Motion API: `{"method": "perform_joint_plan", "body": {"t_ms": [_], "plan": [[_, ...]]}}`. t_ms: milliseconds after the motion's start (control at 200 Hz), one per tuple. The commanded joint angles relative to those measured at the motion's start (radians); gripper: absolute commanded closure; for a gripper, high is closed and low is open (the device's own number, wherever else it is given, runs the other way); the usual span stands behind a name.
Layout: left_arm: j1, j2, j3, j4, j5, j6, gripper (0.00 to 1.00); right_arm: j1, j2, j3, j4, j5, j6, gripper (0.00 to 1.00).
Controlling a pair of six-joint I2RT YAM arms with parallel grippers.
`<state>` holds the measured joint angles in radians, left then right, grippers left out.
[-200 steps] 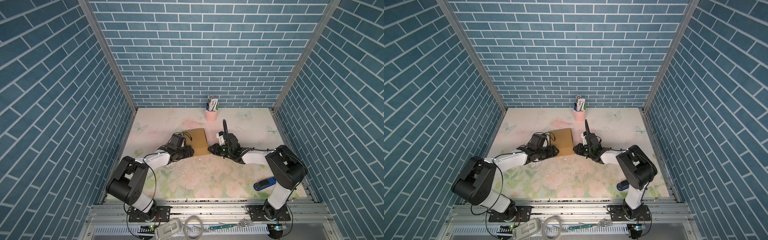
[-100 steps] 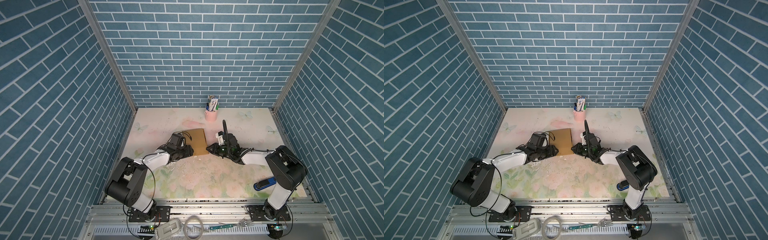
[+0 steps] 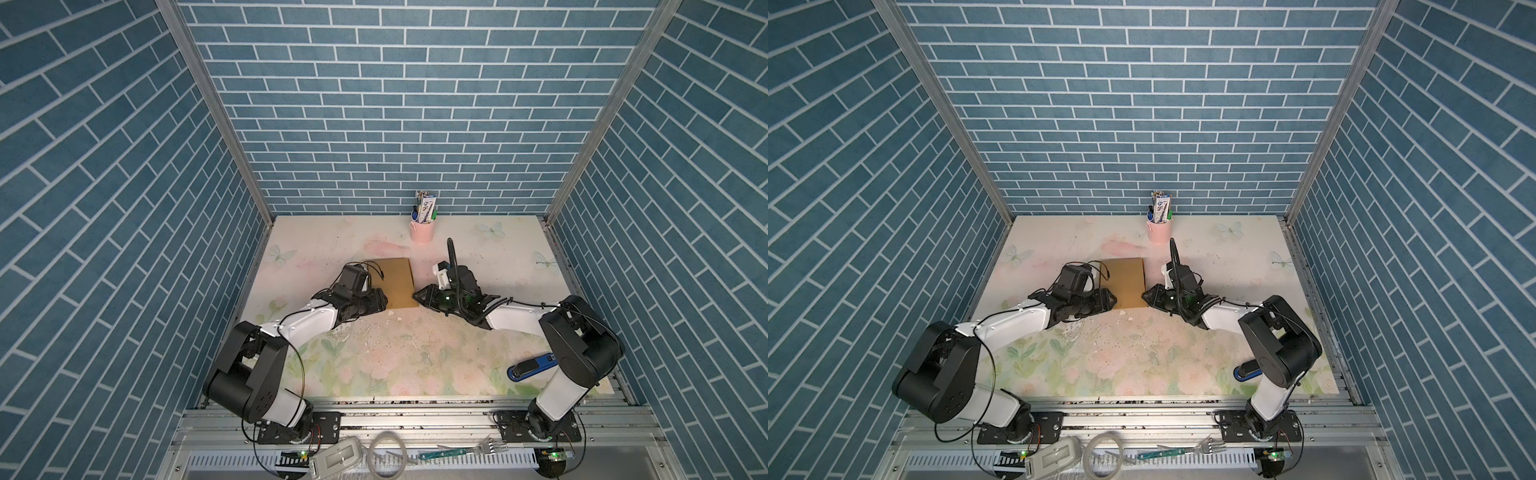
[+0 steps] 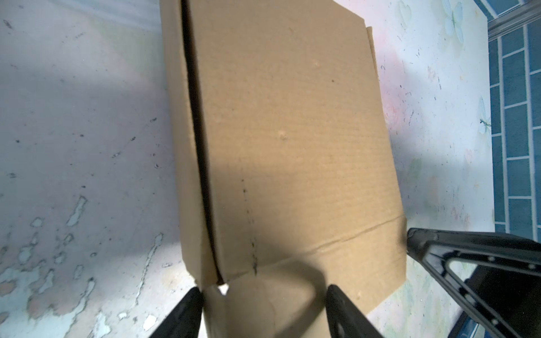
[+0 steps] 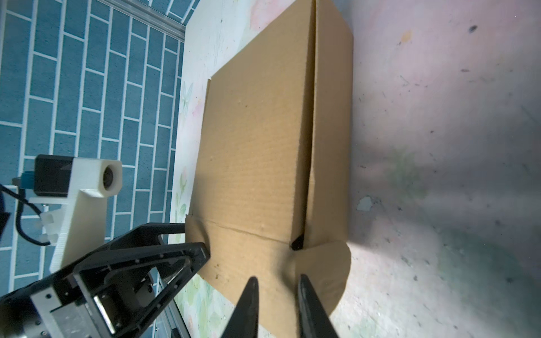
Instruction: Fold the paper box
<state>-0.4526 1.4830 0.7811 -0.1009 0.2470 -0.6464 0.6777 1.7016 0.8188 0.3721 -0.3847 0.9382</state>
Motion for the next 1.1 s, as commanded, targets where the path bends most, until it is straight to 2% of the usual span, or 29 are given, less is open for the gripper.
{"method": "perform_joint_plan", "body": {"t_ms": [0, 180, 320, 405, 635, 1095], "plan": [[-0.011, -0.012, 0.005, 0.006, 0.003, 0.014, 0.32, 0.014, -0.037, 0.001, -0.034, 0.023, -0.004, 0.72], [-0.011, -0.001, -0.005, 0.017, 0.006, 0.012, 0.31, 0.013, -0.051, 0.008, -0.112, 0.084, -0.103, 0.63], [-0.011, 0.001, -0.010, 0.020, 0.006, 0.012, 0.32, 0.013, -0.040, 0.001, -0.094, 0.095, -0.170, 0.56], [-0.011, 0.002, -0.008, 0.017, 0.007, 0.011, 0.32, 0.014, -0.031, -0.004, -0.067, 0.082, -0.174, 0.55], [-0.012, 0.006, -0.003, 0.016, 0.006, 0.013, 0.32, 0.026, -0.005, 0.017, -0.047, 0.051, -0.153, 0.54], [-0.014, 0.009, -0.004, 0.020, 0.008, 0.014, 0.31, 0.043, -0.008, 0.033, 0.018, -0.021, 0.011, 0.62]]}}
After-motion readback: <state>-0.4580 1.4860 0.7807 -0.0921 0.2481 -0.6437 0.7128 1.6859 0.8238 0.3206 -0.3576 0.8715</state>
